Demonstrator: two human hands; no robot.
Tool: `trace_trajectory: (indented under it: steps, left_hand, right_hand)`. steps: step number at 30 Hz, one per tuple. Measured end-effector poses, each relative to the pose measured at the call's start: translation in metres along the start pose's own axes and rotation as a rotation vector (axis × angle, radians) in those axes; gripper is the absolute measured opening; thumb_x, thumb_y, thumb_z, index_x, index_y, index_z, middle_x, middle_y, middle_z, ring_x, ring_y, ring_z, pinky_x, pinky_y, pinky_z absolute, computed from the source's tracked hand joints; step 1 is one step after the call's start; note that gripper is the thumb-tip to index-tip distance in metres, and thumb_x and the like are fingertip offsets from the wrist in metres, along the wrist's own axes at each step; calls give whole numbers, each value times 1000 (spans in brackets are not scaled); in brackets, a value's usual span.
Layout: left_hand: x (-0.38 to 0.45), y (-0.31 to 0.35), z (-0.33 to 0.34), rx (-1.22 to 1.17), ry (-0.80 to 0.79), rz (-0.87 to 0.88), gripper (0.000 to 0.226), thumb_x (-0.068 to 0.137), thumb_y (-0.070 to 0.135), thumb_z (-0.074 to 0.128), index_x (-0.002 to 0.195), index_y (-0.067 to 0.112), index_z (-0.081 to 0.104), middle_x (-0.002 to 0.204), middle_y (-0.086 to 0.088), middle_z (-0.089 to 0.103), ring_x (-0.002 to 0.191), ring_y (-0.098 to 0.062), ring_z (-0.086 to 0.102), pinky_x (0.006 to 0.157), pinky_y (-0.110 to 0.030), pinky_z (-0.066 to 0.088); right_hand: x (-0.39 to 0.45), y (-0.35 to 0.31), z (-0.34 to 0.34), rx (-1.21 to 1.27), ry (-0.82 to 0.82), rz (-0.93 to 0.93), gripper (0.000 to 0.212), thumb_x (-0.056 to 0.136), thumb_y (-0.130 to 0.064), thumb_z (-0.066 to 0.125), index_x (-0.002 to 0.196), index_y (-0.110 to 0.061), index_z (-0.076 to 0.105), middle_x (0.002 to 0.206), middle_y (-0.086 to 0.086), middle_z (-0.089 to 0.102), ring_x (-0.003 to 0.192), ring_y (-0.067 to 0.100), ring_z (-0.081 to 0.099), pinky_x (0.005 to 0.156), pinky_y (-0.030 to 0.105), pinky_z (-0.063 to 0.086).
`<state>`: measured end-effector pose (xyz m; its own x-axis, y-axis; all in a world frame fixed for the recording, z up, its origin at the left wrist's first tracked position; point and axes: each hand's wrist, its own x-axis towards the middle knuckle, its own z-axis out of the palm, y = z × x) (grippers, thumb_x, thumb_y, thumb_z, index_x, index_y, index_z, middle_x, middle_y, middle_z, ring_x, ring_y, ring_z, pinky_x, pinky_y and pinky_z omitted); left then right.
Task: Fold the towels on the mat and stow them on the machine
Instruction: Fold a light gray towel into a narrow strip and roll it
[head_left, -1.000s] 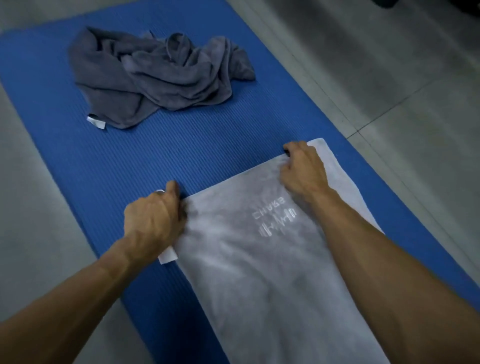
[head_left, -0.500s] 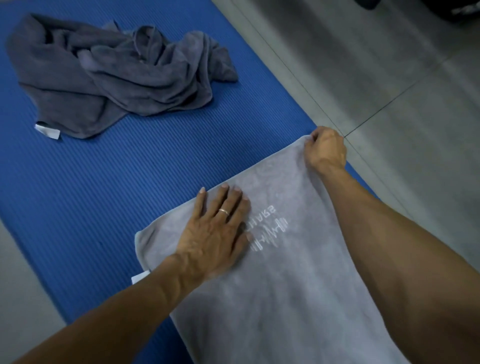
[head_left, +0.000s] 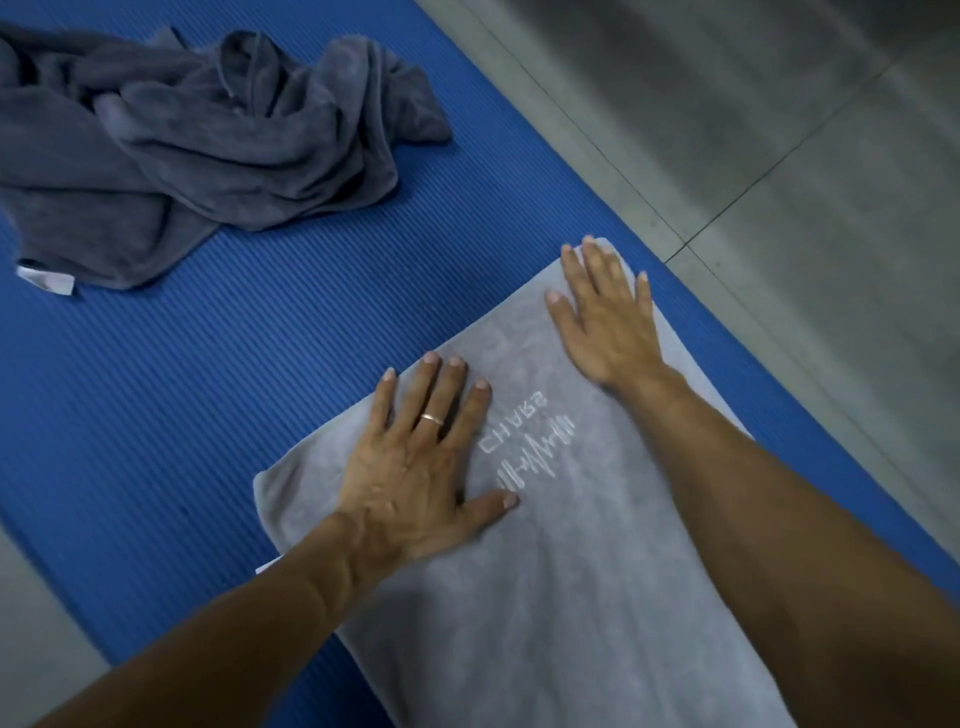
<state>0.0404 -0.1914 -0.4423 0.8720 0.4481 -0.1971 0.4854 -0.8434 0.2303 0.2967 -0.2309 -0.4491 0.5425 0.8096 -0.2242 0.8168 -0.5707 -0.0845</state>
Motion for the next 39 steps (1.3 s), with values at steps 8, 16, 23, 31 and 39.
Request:
trace_trajectory:
  steps: [8, 16, 23, 31, 39]
  left_hand:
    - [19, 36, -1, -4, 139, 162, 79, 84, 62, 42, 143, 9, 43, 148, -12, 41, 141, -35, 29, 114, -58, 12]
    - [50, 107, 27, 33, 84, 360, 72, 87, 61, 36, 143, 16, 46, 150, -8, 41, 142, -36, 29, 112, -62, 18]
    - [61, 130, 24, 110, 130, 524, 74, 88, 60, 36, 142, 10, 46, 148, -14, 42, 140, -38, 31, 113, -57, 7]
    - [66, 250, 45, 224, -80, 653, 78, 90, 69, 22, 154, 30, -2, 162, 1, -7, 147, -31, -14, 113, -61, -10]
    - [47, 287, 48, 434, 56, 898, 70, 95, 51, 8, 153, 12, 7, 161, -12, 14, 148, -37, 6, 114, -58, -4]
  right_hand:
    - [-57, -4, -21, 360, 229, 159, 55, 104, -38, 31, 154, -17, 20, 163, 2, 12, 150, 17, 5, 122, 41, 2]
    - [-176, 91, 17, 65, -79, 394, 63, 99, -58, 11, 155, -33, -4, 162, -8, -14, 149, 15, -14, 120, 47, -7]
    - [-201, 103, 3, 166, 38, 407, 61, 103, -48, 20, 156, -21, 7, 164, -1, -4, 150, 16, -8, 122, 43, -4]
    - [-317, 181, 38, 92, -133, 557, 60, 99, -56, 5, 153, -35, -8, 162, -8, -15, 148, 14, -16, 121, 48, -5]
    - [-386, 196, 41, 113, 171, 419, 63, 98, -48, 19, 151, -16, 29, 160, 7, 24, 148, 27, 18, 120, 46, 12]
